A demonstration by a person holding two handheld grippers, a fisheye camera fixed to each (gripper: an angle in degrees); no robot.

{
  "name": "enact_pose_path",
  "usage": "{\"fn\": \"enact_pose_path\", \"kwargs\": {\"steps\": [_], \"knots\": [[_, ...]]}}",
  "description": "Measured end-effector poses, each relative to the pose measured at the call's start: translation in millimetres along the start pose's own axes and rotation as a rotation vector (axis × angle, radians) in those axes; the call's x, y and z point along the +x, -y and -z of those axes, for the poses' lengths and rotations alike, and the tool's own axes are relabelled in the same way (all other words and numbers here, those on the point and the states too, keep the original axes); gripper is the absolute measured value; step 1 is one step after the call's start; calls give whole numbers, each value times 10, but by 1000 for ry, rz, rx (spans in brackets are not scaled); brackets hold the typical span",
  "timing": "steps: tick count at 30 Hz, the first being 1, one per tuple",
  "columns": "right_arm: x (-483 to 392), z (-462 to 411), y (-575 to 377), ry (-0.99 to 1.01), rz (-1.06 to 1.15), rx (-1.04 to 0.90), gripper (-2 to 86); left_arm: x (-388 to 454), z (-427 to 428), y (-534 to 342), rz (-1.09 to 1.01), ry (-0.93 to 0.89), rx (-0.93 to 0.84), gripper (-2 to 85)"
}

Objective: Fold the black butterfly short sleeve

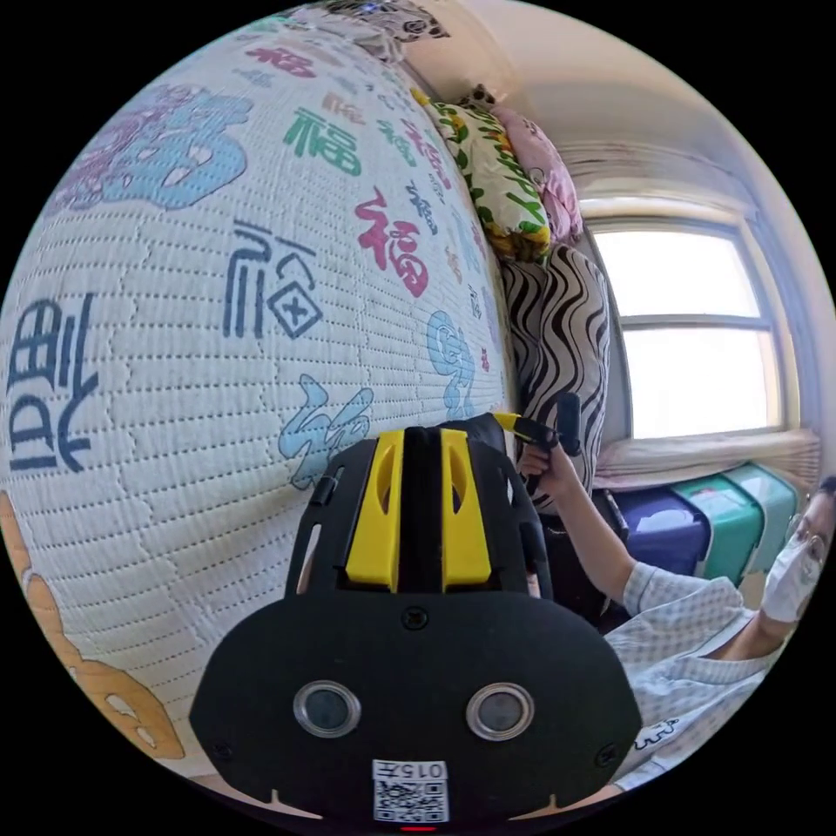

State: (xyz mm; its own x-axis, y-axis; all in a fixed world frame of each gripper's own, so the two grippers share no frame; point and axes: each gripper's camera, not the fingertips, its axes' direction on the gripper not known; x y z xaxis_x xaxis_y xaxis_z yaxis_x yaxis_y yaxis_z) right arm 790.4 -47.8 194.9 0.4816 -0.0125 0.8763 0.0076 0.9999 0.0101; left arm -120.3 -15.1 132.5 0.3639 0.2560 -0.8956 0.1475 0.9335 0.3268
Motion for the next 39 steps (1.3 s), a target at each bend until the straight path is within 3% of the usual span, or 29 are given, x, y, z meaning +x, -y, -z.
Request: {"fn": "enact_pose_path", "kwargs": {"steps": [9, 12, 15, 17, 20, 26, 35, 39], "knots": [[310, 303, 13, -14, -32, 35, 1, -320, 287, 31, 36, -68, 63, 10], [326, 334, 74, -42, -14, 35, 28, -356, 347, 68, 26, -83, 64, 16], [445, 293, 155, 53, -38, -15, 67, -408, 379, 112, 34, -104, 42, 26], [481, 248, 201, 103, -22, -49, 46, -418, 406, 145, 20, -94, 22, 21], [507, 278, 220, 13, -13, -41, 6, -455, 517, 152, 2, -60, 15, 9], [714, 480, 114, 13, -28, 58, 12, -532, 627, 26, 1, -122, 12, 37], [630, 184, -259, 21, 74, -201, 81, -330, 608, -691, -46, -78, -123, 85], [663, 21, -227, 1, 56, -190, 46, -296, 474, -773, -37, -89, -146, 72]]}}
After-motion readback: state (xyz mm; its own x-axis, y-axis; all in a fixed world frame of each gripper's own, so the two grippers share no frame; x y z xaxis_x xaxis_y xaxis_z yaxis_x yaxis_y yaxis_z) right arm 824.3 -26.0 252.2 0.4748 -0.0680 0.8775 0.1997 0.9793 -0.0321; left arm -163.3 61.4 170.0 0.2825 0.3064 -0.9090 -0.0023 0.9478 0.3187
